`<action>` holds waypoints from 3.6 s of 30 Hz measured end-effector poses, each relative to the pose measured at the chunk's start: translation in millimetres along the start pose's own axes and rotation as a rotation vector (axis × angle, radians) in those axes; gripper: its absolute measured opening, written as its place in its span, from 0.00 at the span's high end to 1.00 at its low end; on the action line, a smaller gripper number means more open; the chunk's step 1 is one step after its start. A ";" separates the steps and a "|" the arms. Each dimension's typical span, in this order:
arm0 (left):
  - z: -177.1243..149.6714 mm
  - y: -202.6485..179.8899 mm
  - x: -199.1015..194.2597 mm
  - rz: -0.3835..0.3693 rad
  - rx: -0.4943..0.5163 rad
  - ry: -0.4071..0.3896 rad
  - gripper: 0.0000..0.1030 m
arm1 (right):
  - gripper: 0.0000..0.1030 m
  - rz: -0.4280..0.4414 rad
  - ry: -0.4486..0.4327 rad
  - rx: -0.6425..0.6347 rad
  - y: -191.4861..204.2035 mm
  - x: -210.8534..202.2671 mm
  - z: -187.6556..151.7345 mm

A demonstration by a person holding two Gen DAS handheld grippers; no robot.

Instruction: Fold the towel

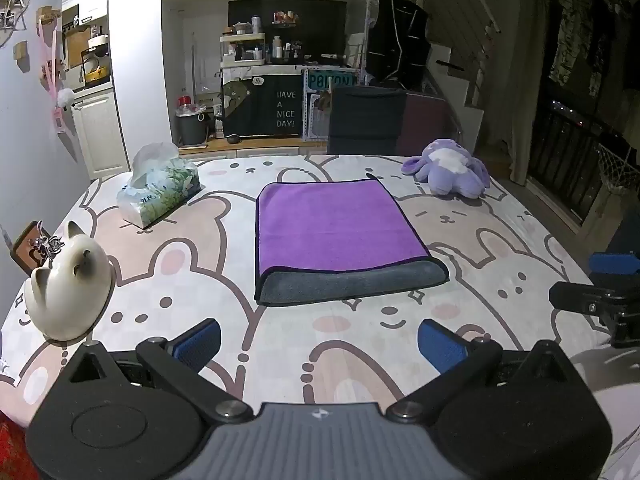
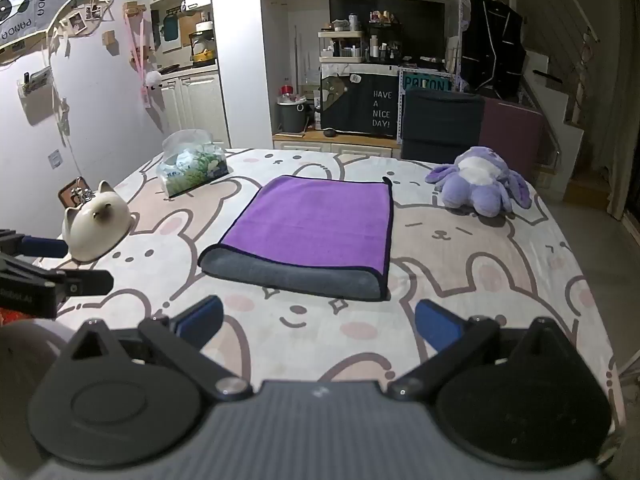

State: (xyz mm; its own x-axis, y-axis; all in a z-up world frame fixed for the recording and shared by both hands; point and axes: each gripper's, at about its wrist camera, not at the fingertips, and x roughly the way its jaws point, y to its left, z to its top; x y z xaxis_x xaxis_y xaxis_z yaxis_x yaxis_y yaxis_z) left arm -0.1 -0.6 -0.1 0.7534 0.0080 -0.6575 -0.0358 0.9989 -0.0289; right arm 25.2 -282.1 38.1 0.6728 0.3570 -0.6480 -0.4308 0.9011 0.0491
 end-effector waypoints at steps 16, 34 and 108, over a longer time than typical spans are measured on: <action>0.2 0.5 0.1 -0.007 -0.006 0.004 0.00 | 0.00 -0.003 0.002 0.000 0.3 -0.6 0.0; 0.4 -1.1 -0.6 -0.012 -0.006 0.003 0.00 | 0.00 -0.006 0.003 -0.003 -1.1 -1.5 0.4; 6.0 -3.4 -5.2 -0.009 0.034 -0.020 0.00 | 0.00 -0.001 -0.015 -0.051 3.6 -4.5 1.7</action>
State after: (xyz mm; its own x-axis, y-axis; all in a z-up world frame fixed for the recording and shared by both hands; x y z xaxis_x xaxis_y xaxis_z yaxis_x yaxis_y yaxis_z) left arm 0.0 -3.8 8.0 0.7666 -0.0005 -0.6421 -0.0070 0.9999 -0.0090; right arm 21.7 -280.1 42.5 0.6821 0.3598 -0.6367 -0.4595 0.8881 0.0096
